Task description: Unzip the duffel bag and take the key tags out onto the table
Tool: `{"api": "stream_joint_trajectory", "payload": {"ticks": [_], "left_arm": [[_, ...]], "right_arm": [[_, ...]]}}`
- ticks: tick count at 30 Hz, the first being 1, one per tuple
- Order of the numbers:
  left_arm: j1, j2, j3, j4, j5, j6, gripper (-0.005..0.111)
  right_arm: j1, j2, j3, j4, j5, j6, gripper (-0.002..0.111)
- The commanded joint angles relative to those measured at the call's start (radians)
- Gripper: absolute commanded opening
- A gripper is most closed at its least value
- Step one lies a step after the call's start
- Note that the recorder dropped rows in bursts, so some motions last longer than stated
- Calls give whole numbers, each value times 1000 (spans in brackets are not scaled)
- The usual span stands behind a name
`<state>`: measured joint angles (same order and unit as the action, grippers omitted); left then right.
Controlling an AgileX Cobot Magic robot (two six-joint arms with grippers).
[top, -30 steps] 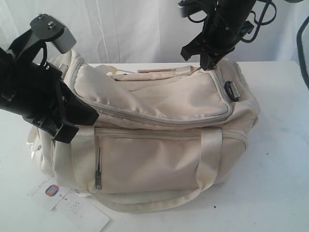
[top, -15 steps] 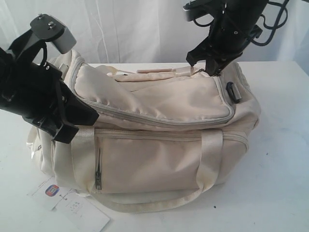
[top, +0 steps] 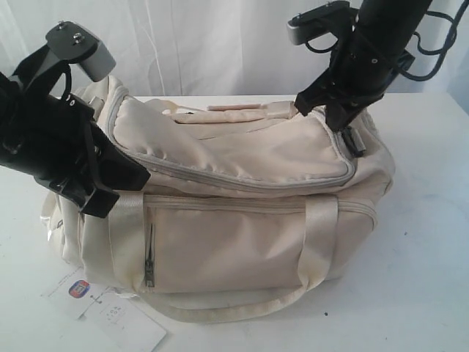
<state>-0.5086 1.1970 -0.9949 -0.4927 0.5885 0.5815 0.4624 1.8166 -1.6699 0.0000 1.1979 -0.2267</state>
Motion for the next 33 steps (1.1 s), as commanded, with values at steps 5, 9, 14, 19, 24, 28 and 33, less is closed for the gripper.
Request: {"api": "stream_joint_trajectory", "payload": {"ticks": [5, 9, 14, 19, 24, 28, 33], "left_arm": [[-5, -3, 7, -16, 18, -1, 0], [-5, -3, 7, -16, 18, -1, 0], [-5, -3, 7, -16, 18, 2, 0], [-5, -3, 7, -16, 18, 2, 0], [-5, -3, 7, -16, 18, 2, 0], [-5, -3, 7, -16, 18, 2, 0], [-5, -3, 7, -16, 18, 2, 0]], "right_arm": [[-1, -52, 79, 55, 23, 8, 9], [-1, -77, 132, 55, 23, 8, 9], [-1, -112, 172, 59, 23, 8, 9], [-1, -122, 183, 54, 23, 6, 9], [-1, -124, 183, 55, -42, -25, 11], [-1, -133, 173, 55, -142, -114, 27], [-1, -133, 144, 60, -213, -146, 58]]}}
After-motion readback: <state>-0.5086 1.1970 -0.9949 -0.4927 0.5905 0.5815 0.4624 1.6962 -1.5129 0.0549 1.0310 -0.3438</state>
